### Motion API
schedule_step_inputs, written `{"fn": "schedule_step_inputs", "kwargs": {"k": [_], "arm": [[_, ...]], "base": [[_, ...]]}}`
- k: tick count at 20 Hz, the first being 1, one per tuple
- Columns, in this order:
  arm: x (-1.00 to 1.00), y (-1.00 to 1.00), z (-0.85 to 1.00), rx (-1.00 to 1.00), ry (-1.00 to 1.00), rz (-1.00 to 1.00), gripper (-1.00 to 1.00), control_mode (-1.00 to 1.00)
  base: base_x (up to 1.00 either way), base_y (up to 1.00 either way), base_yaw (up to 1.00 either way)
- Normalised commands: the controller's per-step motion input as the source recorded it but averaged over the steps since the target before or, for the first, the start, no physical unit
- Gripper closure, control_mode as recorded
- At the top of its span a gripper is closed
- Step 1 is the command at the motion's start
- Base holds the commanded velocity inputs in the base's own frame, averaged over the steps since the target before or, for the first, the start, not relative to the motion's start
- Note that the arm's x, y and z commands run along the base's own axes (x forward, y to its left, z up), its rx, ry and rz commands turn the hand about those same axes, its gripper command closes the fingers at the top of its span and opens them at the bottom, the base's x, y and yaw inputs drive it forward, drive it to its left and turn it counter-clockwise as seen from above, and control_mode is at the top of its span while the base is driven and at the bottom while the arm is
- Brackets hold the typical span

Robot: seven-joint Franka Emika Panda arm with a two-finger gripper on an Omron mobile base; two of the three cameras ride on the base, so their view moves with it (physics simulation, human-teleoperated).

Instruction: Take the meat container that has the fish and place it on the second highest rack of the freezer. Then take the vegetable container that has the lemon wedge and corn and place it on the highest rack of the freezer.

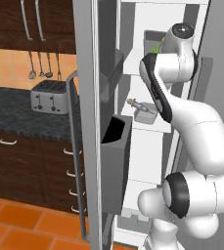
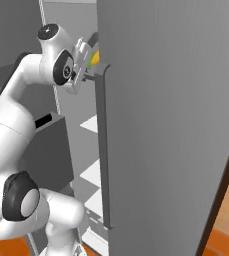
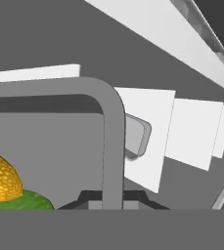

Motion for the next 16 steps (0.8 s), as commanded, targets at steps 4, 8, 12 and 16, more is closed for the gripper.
{"fn": "schedule_step_inputs", "kwargs": {"k": [4,8,12,16], "arm": [[0.46,-0.12,0.0,0.0,0.0,0.0,1.0,-1.0],[0.43,-0.13,0.0,0.0,0.0,0.0,1.0,-1.0],[0.4,-0.09,-0.01,0.0,0.0,0.0,1.0,-1.0],[0.31,-0.01,-0.06,0.0,0.0,0.0,1.0,-1.0]], "base": [[0.0,0.0,0.0],[0.0,0.0,0.0],[0.0,0.0,0.0],[0.0,0.0,0.0]]}}
